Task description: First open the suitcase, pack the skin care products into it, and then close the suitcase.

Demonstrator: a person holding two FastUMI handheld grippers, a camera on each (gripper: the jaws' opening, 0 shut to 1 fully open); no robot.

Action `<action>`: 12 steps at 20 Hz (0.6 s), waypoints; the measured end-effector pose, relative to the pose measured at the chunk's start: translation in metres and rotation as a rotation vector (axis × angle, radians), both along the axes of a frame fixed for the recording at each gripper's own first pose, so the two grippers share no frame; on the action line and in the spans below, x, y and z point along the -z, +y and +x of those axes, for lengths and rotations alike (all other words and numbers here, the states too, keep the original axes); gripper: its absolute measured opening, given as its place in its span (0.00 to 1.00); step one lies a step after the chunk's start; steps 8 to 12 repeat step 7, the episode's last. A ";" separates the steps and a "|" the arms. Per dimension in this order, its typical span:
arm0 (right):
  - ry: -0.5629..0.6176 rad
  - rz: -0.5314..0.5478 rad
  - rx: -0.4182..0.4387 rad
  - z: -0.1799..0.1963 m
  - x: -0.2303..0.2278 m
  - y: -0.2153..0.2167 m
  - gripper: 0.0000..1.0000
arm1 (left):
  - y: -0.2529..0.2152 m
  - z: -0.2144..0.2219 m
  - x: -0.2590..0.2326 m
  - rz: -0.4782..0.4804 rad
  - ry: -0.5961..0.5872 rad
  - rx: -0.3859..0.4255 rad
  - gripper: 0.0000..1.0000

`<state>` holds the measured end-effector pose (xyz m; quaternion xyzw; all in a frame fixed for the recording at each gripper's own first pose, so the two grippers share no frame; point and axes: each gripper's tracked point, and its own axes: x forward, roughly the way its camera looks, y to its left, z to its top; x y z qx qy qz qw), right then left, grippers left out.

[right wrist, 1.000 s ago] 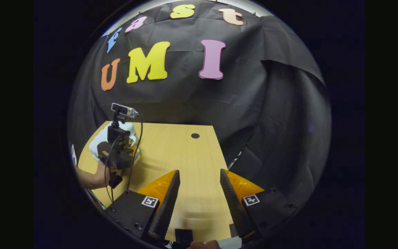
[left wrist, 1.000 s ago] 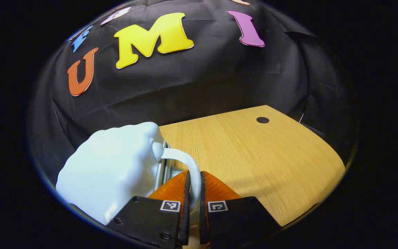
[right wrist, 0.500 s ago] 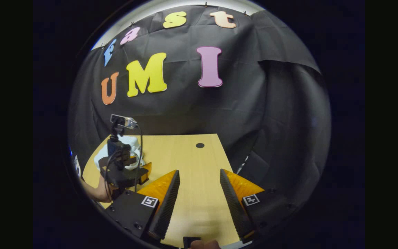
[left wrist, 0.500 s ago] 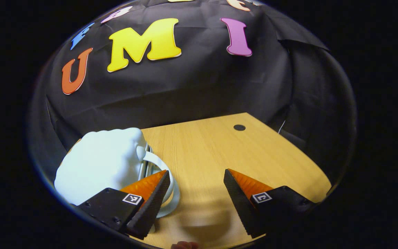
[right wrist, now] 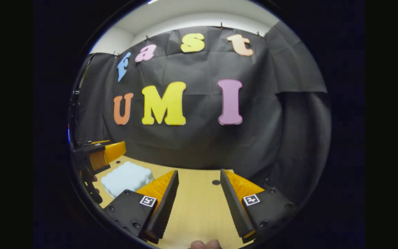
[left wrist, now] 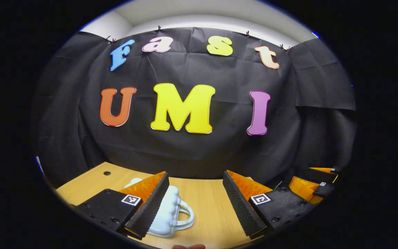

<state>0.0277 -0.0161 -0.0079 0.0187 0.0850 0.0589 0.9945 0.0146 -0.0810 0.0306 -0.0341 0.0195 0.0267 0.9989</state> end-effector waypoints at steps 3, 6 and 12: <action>-0.049 -0.002 -0.018 -0.002 -0.014 0.017 0.73 | 0.014 -0.014 0.003 -0.016 0.000 -0.044 0.99; -0.045 -0.011 -0.037 -0.008 -0.009 0.027 0.73 | 0.016 -0.022 0.010 -0.013 0.020 -0.047 0.99; -0.044 -0.013 -0.036 -0.010 -0.008 0.026 0.73 | 0.016 -0.024 0.011 -0.014 0.026 -0.046 0.99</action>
